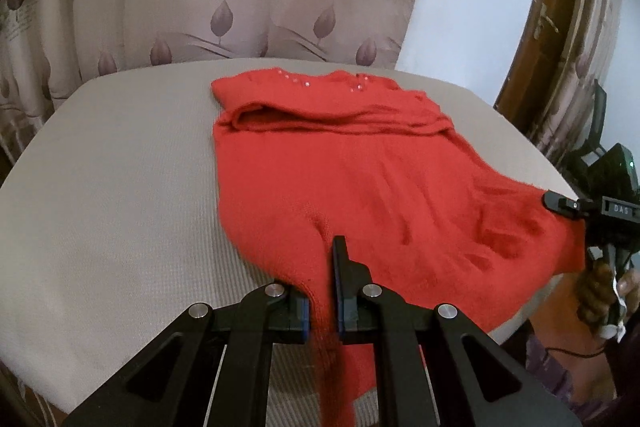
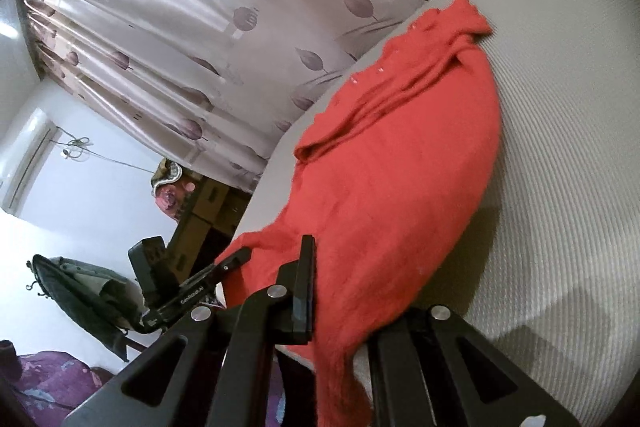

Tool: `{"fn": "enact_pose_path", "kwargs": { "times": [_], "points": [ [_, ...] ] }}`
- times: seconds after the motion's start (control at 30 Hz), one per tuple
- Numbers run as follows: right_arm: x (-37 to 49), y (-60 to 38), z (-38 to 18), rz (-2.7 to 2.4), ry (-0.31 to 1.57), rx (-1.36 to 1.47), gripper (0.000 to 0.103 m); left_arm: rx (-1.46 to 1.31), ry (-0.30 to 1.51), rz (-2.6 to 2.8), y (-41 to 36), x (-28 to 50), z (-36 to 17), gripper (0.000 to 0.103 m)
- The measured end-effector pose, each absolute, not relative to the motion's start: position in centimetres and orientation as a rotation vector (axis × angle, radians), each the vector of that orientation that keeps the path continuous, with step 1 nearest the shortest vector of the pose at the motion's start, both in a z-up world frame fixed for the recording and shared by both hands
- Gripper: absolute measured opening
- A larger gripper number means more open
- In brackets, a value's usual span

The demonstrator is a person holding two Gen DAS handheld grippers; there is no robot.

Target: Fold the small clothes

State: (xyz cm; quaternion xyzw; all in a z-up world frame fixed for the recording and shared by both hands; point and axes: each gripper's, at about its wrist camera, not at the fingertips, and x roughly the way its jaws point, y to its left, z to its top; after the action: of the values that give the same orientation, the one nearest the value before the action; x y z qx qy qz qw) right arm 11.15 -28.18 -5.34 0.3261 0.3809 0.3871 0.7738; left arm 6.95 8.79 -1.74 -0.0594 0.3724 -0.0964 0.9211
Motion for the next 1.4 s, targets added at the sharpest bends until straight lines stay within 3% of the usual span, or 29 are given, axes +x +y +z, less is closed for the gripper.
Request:
{"fn": "enact_pose_path", "kwargs": {
  "times": [0.57,1.4],
  "points": [
    [14.3,-27.5,-1.5,0.866,0.779,0.686,0.006,-0.120,0.718,-0.189,9.2,10.2,0.9,0.009],
    [20.2,-27.9,-0.1,0.835,0.765,0.664,0.006,-0.090,0.691,-0.152,9.1,16.4,2.1,0.009]
  ]
}}
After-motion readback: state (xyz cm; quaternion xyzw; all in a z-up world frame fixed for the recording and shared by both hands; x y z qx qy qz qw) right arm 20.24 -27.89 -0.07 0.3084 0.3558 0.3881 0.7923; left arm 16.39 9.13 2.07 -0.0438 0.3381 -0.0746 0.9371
